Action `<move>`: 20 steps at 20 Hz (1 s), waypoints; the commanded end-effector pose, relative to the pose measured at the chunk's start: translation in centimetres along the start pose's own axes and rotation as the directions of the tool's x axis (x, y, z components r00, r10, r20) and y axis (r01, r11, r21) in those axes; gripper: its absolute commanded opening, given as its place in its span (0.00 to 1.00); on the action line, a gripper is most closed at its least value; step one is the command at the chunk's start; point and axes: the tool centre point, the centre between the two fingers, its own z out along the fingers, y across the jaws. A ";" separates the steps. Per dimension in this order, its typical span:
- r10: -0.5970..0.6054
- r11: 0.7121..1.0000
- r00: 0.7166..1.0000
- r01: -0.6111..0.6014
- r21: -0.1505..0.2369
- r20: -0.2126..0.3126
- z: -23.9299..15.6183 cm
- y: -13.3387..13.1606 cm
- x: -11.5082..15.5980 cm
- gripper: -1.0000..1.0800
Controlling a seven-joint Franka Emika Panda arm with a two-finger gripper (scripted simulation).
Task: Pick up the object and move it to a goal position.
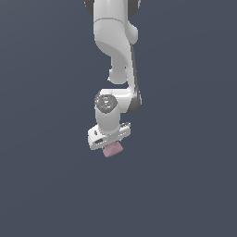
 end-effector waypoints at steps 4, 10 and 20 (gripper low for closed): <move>0.002 1.000 1.000 -0.002 -0.001 0.000 -1.5 3.2 -3.9 0.00; 0.002 1.000 1.000 -0.002 -0.001 0.000 -3.8 7.5 -9.4 0.00; 0.002 1.000 1.000 -0.002 0.000 0.000 -6.5 13.2 -16.1 0.00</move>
